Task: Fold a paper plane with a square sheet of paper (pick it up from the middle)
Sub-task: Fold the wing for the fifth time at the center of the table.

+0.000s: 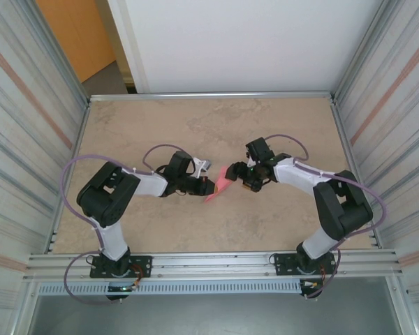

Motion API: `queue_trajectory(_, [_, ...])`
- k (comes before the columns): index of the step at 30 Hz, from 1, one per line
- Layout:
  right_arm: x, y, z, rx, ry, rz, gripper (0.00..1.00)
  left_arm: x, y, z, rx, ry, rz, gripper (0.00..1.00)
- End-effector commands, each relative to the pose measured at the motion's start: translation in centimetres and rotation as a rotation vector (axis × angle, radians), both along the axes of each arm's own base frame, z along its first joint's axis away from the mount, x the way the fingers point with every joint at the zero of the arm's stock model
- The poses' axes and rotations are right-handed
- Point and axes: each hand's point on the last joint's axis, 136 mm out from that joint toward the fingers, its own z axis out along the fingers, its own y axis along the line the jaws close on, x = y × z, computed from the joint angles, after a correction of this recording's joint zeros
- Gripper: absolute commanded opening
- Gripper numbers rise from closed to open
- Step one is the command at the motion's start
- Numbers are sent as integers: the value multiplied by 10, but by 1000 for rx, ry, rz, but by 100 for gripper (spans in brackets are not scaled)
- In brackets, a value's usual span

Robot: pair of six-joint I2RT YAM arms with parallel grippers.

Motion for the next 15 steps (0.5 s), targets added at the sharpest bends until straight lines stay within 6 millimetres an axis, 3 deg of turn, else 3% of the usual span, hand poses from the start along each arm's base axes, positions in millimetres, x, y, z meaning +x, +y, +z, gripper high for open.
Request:
queue_trajectory(1, [6, 12, 4, 17, -12, 50, 72, 3, -3, 4, -37, 68, 19, 7])
queue_trajectory(15, [22, 18, -16, -14, 45, 54, 64, 10, -1, 1, -70, 191, 89, 7])
